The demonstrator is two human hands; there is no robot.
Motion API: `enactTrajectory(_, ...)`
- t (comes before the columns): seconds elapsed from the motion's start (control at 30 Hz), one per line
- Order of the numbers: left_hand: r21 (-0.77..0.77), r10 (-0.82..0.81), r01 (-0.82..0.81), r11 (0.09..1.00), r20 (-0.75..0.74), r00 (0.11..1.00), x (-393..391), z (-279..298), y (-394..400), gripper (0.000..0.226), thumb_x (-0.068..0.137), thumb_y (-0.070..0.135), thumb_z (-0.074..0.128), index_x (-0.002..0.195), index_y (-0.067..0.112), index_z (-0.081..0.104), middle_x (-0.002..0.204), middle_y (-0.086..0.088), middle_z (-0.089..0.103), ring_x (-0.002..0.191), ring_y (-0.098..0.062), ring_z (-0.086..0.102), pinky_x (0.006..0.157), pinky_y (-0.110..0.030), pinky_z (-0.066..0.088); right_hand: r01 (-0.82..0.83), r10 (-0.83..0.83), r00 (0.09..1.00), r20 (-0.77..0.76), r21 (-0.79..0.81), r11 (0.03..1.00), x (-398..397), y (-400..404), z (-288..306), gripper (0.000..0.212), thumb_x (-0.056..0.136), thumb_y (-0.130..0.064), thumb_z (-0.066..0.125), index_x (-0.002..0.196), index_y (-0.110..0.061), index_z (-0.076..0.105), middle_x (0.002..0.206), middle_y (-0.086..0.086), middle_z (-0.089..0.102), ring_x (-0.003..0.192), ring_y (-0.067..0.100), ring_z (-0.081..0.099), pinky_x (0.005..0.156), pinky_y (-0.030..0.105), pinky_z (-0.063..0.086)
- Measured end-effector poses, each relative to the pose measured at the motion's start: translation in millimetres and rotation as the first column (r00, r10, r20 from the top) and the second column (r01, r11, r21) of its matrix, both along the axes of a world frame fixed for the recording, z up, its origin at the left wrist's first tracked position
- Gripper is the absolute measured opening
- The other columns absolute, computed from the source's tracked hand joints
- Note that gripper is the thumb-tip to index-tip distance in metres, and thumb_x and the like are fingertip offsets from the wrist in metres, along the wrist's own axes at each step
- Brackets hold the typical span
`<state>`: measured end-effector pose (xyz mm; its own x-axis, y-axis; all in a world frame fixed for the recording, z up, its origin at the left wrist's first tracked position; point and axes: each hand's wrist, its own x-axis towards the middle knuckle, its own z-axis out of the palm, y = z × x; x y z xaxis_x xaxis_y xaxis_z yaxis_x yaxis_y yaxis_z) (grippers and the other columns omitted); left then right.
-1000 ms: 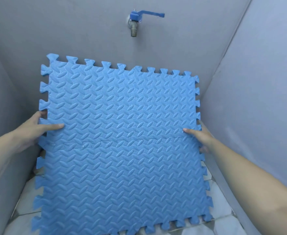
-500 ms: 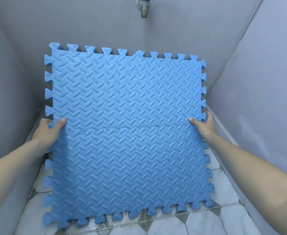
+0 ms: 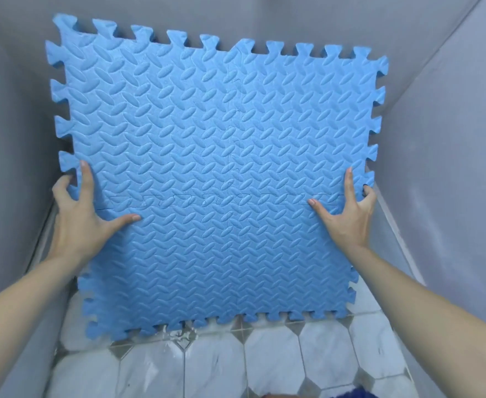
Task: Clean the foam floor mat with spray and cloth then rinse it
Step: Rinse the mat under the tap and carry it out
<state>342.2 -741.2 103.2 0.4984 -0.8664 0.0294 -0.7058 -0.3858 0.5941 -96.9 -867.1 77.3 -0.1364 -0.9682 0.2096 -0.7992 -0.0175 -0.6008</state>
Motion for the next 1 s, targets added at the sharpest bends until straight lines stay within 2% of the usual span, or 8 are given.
enactTrajectory(0.2, 0.143, -0.032, 0.031, 0.989, 0.006, 0.999, 6, 113, 26, 0.122, 0.058, 0.056, 0.079, 0.15, 0.038, 0.0, 0.145, -0.004, 0.014, 0.131, -0.026, 0.034, 0.103, -0.047, 0.039, -0.006, 0.006, 1.0, -0.002, 0.098, 0.995, -2, 23, 93, 0.099, 0.068, -0.06, 0.078, 0.151, -0.027, 0.034, 0.145, 0.018, 0.018, 0.138, 0.026, 0.026, 0.118, 0.038, 0.028)
enactTrajectory(0.33, 0.192, -0.03, 0.03, 0.981, -0.001, 1.0, 2, 186, 49, 0.118, 0.056, 0.061, 0.075, 0.149, 0.033, 0.009, 0.144, 0.0, 0.015, 0.127, -0.026, 0.039, 0.097, -0.052, 0.045, -0.024, 0.047, 0.995, -0.092, 0.24, 0.97, -6, 38, 171, 0.096, 0.073, -0.06, 0.074, 0.151, -0.02, 0.036, 0.163, 0.0, -0.012, 0.144, 0.028, 0.021, 0.113, 0.034, 0.027)
enactTrajectory(0.43, 0.281, 0.004, -0.016, 0.96, 0.042, 0.999, -2, 243, 69, 0.108, 0.061, 0.069, 0.068, 0.148, 0.028, 0.021, 0.148, 0.006, 0.015, 0.131, -0.022, 0.038, 0.101, -0.053, 0.039, -0.099, 0.152, 0.98, -0.124, 0.357, 0.929, -8, 41, 231, 0.091, 0.079, -0.06, 0.069, 0.15, -0.014, 0.036, 0.165, -0.008, -0.001, 0.142, 0.027, 0.023, 0.114, 0.034, 0.027)
enactTrajectory(0.5, 0.367, 0.026, -0.054, 0.929, 0.079, 0.997, -6, 281, 91, 0.098, 0.064, 0.077, 0.06, 0.145, 0.03, 0.031, 0.15, 0.009, 0.017, 0.131, -0.021, 0.041, 0.102, -0.052, 0.03, -0.156, 0.232, 0.963, -0.139, 0.416, 0.896, -12, 46, 272, 0.086, 0.081, -0.059, 0.067, 0.147, -0.01, 0.041, 0.165, -0.003, 0.007, 0.143, 0.027, 0.023, 0.116, 0.037, 0.027)
enactTrajectory(0.63, 0.479, 0.045, -0.113, 0.87, 0.152, 0.987, -58, 347, 148, 0.089, 0.066, 0.087, 0.042, 0.138, 0.035, 0.045, 0.15, 0.01, 0.026, 0.129, -0.023, 0.043, 0.098, -0.049, 0.027, -0.23, 0.397, 0.891, -0.222, 0.533, 0.815, -53, 68, 345, 0.069, 0.087, -0.056, 0.061, 0.131, -0.004, 0.055, 0.162, 0.006, 0.022, 0.137, 0.032, 0.034, 0.11, 0.04, 0.032)
enactTrajectory(0.8, 0.641, 0.081, -0.131, 0.757, 0.107, 0.991, -68, 423, 203, 0.101, 0.059, 0.096, 0.03, 0.142, 0.039, 0.038, 0.153, 0.011, 0.022, 0.131, -0.023, 0.041, 0.1, -0.048, 0.027, -0.278, 0.521, 0.812, -0.263, 0.61, 0.742, -42, 88, 421, 0.065, 0.091, -0.055, 0.056, 0.135, -0.008, 0.054, 0.157, 0.006, 0.033, 0.135, 0.033, 0.037, 0.108, 0.041, 0.036)
enactTrajectory(0.9, 0.706, 0.072, -0.112, 0.7, 0.087, 0.994, -84, 465, 234, 0.101, 0.058, 0.096, 0.032, 0.144, 0.044, 0.029, 0.155, 0.013, 0.018, 0.136, -0.022, 0.033, 0.105, -0.049, 0.024, -0.292, 0.568, 0.772, -0.286, 0.635, 0.716, -46, 104, 466, 0.065, 0.093, -0.054, 0.053, 0.137, -0.007, 0.052, 0.154, 0.006, 0.039, 0.137, 0.03, 0.036, 0.109, 0.041, 0.035)
enactTrajectory(1.0, 0.712, 0.117, -0.129, 0.69, 0.065, 0.991, -93, 506, 266, 0.098, 0.058, 0.095, 0.033, 0.143, 0.047, 0.028, 0.156, 0.012, 0.016, 0.139, -0.024, 0.027, 0.107, -0.049, 0.021, -0.31, 0.605, 0.728, -0.323, 0.631, 0.711, -46, 120, 507, 0.06, 0.091, -0.054, 0.053, 0.121, -0.003, 0.061, 0.142, 0.012, 0.051, 0.131, 0.031, 0.042, 0.105, 0.041, 0.04)
